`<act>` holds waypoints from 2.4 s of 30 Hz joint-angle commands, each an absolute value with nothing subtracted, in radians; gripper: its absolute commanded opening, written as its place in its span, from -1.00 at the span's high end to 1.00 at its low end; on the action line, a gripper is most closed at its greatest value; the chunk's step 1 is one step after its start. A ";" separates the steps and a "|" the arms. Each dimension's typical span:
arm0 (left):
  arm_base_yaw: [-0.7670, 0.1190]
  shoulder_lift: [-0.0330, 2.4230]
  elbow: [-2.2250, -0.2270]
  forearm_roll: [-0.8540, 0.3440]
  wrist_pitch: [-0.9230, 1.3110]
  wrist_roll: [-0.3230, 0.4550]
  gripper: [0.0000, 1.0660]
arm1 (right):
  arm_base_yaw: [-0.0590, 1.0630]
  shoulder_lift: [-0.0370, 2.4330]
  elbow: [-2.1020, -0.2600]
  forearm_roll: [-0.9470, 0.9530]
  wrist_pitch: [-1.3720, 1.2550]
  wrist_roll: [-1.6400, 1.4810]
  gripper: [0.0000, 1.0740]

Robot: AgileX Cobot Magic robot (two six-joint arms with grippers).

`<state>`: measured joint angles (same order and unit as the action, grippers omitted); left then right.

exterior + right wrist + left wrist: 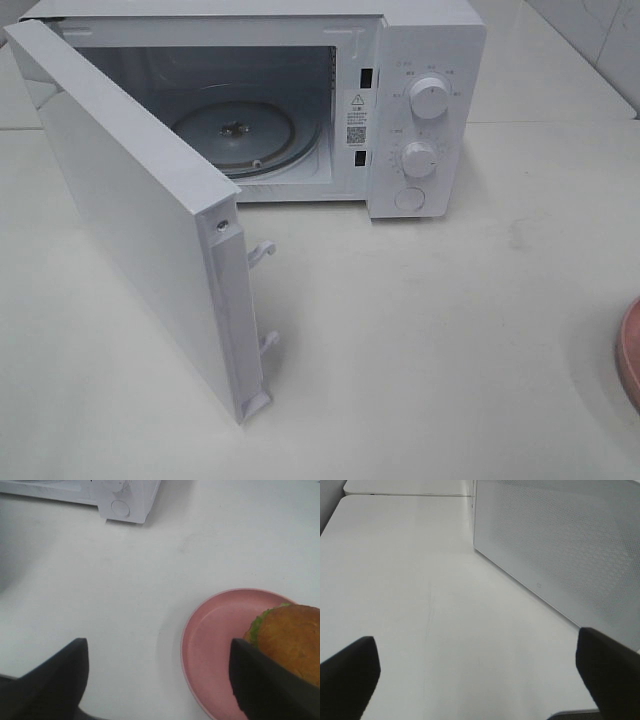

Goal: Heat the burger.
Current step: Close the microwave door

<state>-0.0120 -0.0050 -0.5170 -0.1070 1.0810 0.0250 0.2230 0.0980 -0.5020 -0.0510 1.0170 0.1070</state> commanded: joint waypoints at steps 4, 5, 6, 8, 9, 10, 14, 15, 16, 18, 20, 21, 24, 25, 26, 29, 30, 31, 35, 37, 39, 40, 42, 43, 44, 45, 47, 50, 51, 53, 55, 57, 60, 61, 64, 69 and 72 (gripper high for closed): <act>-0.010 -0.010 -0.516 -0.109 1.070 0.024 -0.88 | 0.150 0.001 -0.498 -0.037 0.997 0.083 -0.42; -0.010 -0.010 -0.516 -0.109 1.070 0.024 -0.88 | 0.150 0.001 -0.498 -0.037 0.997 0.083 -0.42; -0.010 -0.010 -0.516 -0.109 1.070 0.024 -0.88 | 0.145 -0.014 -0.498 -0.034 0.997 0.079 -0.42; -0.010 -0.010 -0.516 -0.109 1.070 0.024 -0.88 | 0.139 -0.035 -0.498 -0.032 0.997 0.076 -0.42; -0.010 -0.010 -0.516 -0.109 1.070 0.024 -0.88 | 0.139 -0.033 -0.498 -0.032 0.997 0.076 -0.41; -0.010 -0.010 -0.516 -0.109 1.070 0.024 -0.88 | 0.139 -0.033 -0.498 -0.032 0.997 0.076 -0.41; -0.010 -0.010 -0.516 -0.109 1.070 0.024 -0.88 | 0.139 -0.033 -0.498 -0.032 0.997 0.077 -0.41; -0.010 -0.010 -0.516 -0.109 1.070 0.024 -0.88 | 0.139 -0.033 -0.498 -0.032 0.997 0.078 -0.41; -0.010 -0.010 -0.516 -0.109 1.070 0.024 -0.88 | 0.139 -0.033 -0.498 -0.032 0.997 0.078 -0.41; -0.010 -0.010 -0.516 -0.109 1.070 0.024 -0.88 | 0.139 -0.033 -0.498 -0.032 0.997 0.077 -0.41; -0.010 -0.010 -0.516 -0.108 1.070 0.024 -0.88 | 0.139 -0.033 -0.498 -0.032 0.997 0.077 -0.41; -0.010 -0.010 -0.516 -0.108 1.070 0.024 -0.88 | 0.139 -0.033 -0.498 -0.032 0.997 0.077 -0.41; -0.010 -0.010 -0.516 -0.107 1.070 0.024 -0.88 | 0.139 -0.033 -0.498 -0.032 0.997 0.077 -0.41; -0.010 -0.010 -0.516 -0.107 1.070 0.024 -0.88 | 0.139 -0.033 -0.498 -0.032 0.997 0.077 -0.41; -0.010 -0.010 -0.516 -0.107 1.070 0.024 -0.88 | 0.139 -0.033 -0.498 -0.032 0.997 0.077 -0.41; -0.010 -0.010 -0.516 -0.107 1.070 0.024 -0.88 | 0.139 -0.033 -0.498 -0.032 0.997 0.077 -0.41; -0.010 -0.010 -0.516 -0.107 1.070 0.024 -0.88 | 0.139 -0.033 -0.498 -0.032 0.997 0.077 -0.41; -0.010 -0.010 -0.516 -0.107 1.070 0.024 -0.88 | 0.139 -0.033 -0.498 -0.032 0.997 0.077 -0.41; -0.010 -0.010 -0.516 -0.107 1.070 0.024 -0.88 | 0.139 -0.033 -0.498 -0.032 0.997 0.077 -0.41; -0.010 -0.010 -0.516 -0.107 1.070 0.024 -0.88 | 0.139 -0.033 -0.498 -0.032 0.997 0.077 -0.41; -0.010 -0.010 -0.516 -0.107 1.070 0.024 -0.88 | 0.140 -0.033 -0.498 -0.032 0.997 0.077 -0.41; -0.010 -0.010 -0.516 -0.107 1.070 0.024 -0.88 | 0.140 -0.033 -0.498 -0.032 0.997 0.077 -0.41; -0.010 -0.010 -0.516 -0.107 1.070 0.024 -0.88 | 0.140 -0.033 -0.498 -0.032 0.997 0.077 -0.41; -0.010 -0.010 -0.516 -0.107 1.070 0.024 -0.88 | 0.140 -0.033 -0.498 -0.032 0.997 0.077 -0.41; -0.010 -0.010 -0.516 -0.107 1.070 0.024 -0.88 | 0.140 -0.033 -0.498 -0.032 0.997 0.077 -0.41; -0.010 -0.010 -0.516 -0.107 1.070 0.024 -0.88 | 0.140 -0.033 -0.498 -0.032 0.997 0.077 -0.41; -0.010 -0.010 -0.516 -0.107 1.070 0.024 -0.88 | 0.140 -0.033 -0.498 -0.032 0.997 0.077 -0.41; -0.010 -0.010 -0.516 -0.107 1.070 0.024 -0.88 | 0.140 -0.033 -0.498 -0.032 0.997 0.077 -0.41; -0.010 -0.010 -0.516 -0.107 1.070 0.024 -0.88 | 0.140 -0.033 -0.498 -0.032 0.997 0.077 -0.41; -0.010 -0.010 -0.516 -0.107 1.070 0.024 -0.88 | 0.140 -0.033 -0.498 -0.032 0.997 0.077 -0.41; -0.010 -0.010 -0.516 -0.107 1.070 0.024 -0.88 | 0.140 -0.033 -0.498 -0.032 0.997 0.077 -0.40; -0.010 -0.010 -0.516 -0.111 1.070 0.022 -0.88 | 0.140 -0.033 -0.498 -0.032 0.997 0.077 -0.40; -0.010 -0.010 -0.516 -0.106 1.070 0.018 -0.88 | 0.140 -0.033 -0.498 -0.032 0.997 0.077 -0.40; -0.010 -0.010 -0.516 -0.106 1.070 0.018 -0.88 | 0.140 -0.033 -0.498 -0.032 0.997 0.077 -0.40; -0.010 -0.010 -0.516 -0.106 1.069 0.018 -0.88 | 0.140 -0.033 -0.498 -0.032 0.997 0.077 -0.40; -0.010 -0.010 -0.522 -0.113 1.062 0.018 -0.84 | 0.140 -0.033 -0.498 -0.032 0.997 0.077 -0.40; -0.010 -0.010 -0.544 -0.114 1.036 0.017 -0.78 | 0.140 -0.033 -0.498 -0.032 0.997 0.077 -0.40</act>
